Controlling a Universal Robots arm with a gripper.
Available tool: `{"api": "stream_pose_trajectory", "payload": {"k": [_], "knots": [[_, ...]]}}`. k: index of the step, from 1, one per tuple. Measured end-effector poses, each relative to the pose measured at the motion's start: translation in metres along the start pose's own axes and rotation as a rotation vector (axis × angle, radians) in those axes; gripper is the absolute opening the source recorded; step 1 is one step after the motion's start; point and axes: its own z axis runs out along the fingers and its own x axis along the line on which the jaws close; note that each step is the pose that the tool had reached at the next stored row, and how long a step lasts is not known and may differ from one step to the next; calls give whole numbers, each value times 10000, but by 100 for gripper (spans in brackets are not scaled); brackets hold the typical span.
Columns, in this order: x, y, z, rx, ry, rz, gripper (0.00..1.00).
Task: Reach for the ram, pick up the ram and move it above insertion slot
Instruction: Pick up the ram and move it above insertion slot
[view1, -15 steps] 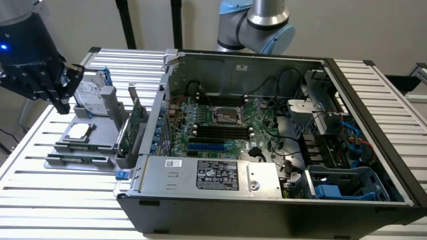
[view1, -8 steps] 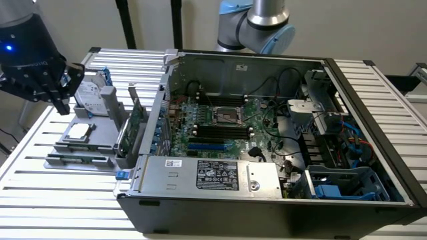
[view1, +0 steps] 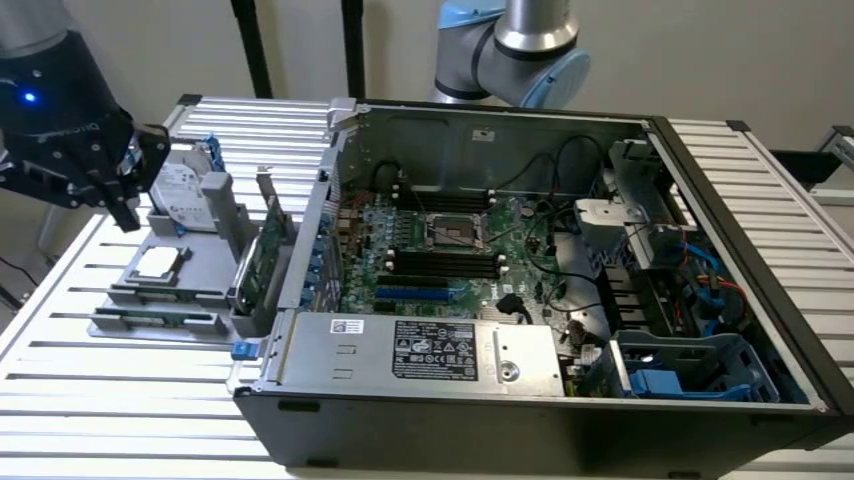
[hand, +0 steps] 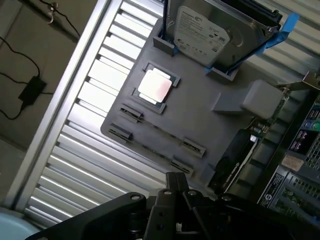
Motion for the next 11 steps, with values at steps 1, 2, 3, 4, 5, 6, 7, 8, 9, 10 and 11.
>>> {"api": "stream_pose_trajectory", "payload": {"k": [1, 2, 3, 4, 5, 6, 7, 8, 9, 10, 11], "knots": [[0, 0, 3, 0, 4, -197, 11], [0, 0, 5, 0, 8, -371, 11], [0, 0, 8, 0, 12, -557, 11], [0, 0, 10, 0, 17, -735, 11], [0, 0, 13, 0, 20, -916, 11], [0, 0, 16, 0, 24, -1096, 11], [0, 0, 18, 0, 28, -1275, 11], [0, -1, 21, 0, 32, -1456, 11], [0, -1, 23, 0, 37, -1634, 11], [0, -1, 26, -1, 41, -1821, 11], [0, -1, 29, -1, 45, -2005, 11]]}}
